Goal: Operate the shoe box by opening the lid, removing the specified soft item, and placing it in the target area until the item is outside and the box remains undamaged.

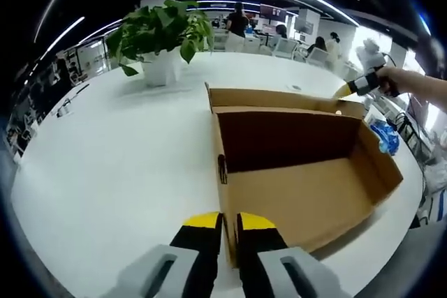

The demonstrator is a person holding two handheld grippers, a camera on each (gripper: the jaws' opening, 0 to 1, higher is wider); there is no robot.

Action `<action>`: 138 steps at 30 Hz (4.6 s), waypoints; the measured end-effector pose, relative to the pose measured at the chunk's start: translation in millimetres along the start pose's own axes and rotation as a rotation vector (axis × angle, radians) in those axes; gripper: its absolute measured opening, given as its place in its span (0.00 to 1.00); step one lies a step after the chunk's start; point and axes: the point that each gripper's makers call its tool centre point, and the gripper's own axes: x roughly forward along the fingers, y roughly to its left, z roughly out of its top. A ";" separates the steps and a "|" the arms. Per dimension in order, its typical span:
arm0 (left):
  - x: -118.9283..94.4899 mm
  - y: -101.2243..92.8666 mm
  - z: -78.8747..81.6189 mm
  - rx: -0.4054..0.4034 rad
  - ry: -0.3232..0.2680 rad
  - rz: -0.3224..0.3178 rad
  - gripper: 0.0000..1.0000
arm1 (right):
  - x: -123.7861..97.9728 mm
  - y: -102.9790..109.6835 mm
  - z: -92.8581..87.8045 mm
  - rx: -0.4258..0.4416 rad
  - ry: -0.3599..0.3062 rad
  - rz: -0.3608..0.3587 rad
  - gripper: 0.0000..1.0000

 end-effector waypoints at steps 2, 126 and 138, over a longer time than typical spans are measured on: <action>0.0 0.6 0.1 -0.005 -0.001 0.004 0.08 | 5.2 -0.7 -1.5 0.022 0.019 0.001 0.29; -83.3 -29.3 5.9 0.252 -0.143 -0.136 0.31 | -105.3 169.4 -154.1 -0.417 -0.394 -0.137 0.25; -68.4 -28.0 -15.4 0.252 -0.077 -0.146 0.31 | -87.9 170.3 -173.1 -0.391 -0.340 -0.105 0.28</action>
